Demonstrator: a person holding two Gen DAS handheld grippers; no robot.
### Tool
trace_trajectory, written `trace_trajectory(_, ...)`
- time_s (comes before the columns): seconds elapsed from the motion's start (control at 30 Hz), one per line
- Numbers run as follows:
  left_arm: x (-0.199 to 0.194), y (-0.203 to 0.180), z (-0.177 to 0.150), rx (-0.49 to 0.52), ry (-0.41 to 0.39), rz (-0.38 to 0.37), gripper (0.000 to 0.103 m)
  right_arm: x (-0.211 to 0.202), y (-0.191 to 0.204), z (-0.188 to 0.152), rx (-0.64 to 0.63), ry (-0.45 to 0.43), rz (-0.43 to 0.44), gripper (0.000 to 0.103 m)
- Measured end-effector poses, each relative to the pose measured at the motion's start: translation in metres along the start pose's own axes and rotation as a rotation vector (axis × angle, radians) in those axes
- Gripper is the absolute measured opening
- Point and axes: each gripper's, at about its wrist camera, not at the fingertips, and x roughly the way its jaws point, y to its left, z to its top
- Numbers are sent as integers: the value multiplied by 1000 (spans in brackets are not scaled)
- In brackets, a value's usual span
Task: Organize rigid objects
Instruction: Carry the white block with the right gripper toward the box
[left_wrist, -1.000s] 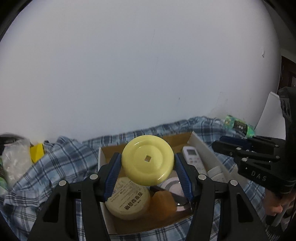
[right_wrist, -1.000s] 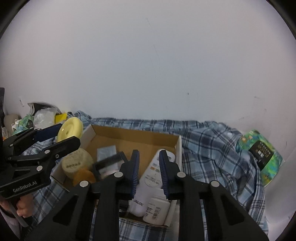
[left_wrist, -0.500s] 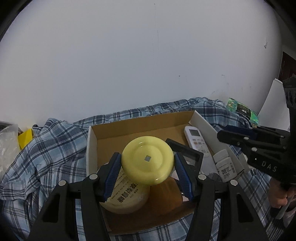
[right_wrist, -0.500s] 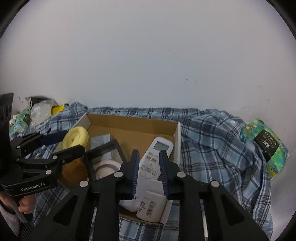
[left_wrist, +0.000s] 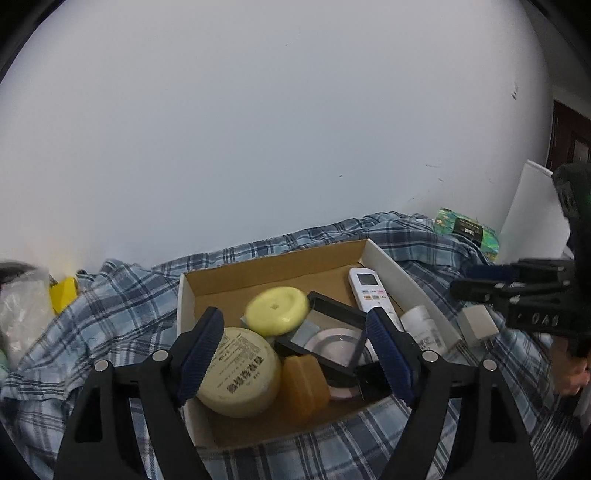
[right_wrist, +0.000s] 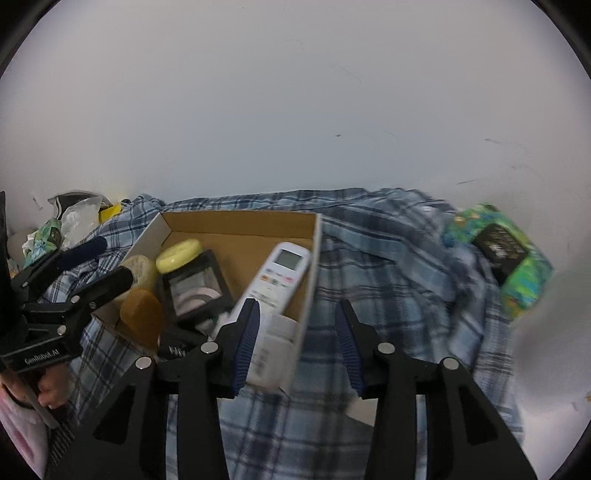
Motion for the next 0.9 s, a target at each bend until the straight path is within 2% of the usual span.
trace_trajectory(0.2,-34,-26,-6,31,-24,-6,82,-35,-20,-15,-8,-10,-29,41)
trace_trajectory(0.33,-55,-46,-12,61,-27,-40,81,-47,-32,-25,1,-8,-60,43)
trace_trajectory(0.53,-69,-58,-22,49,-41,-43,81,-24,-43,-47,60,102,-101,43)
trace_trajectory(0.6,-68,-56,-27,41,-51,-34,81,-17,-40,-50,51,133,-168,43)
trace_trajectory(0.7,-64,-46,-34,-12,-68,-29,81,-7,-35,-51,45,160,-176,44)
trace_trajectory(0.83,-55,-34,-40,-29,-68,24,81,1,-37,-48,87,156,-218,44)
trace_trajectory(0.9,-52,-28,-43,-47,-69,58,81,7,-39,-45,97,163,-211,44)
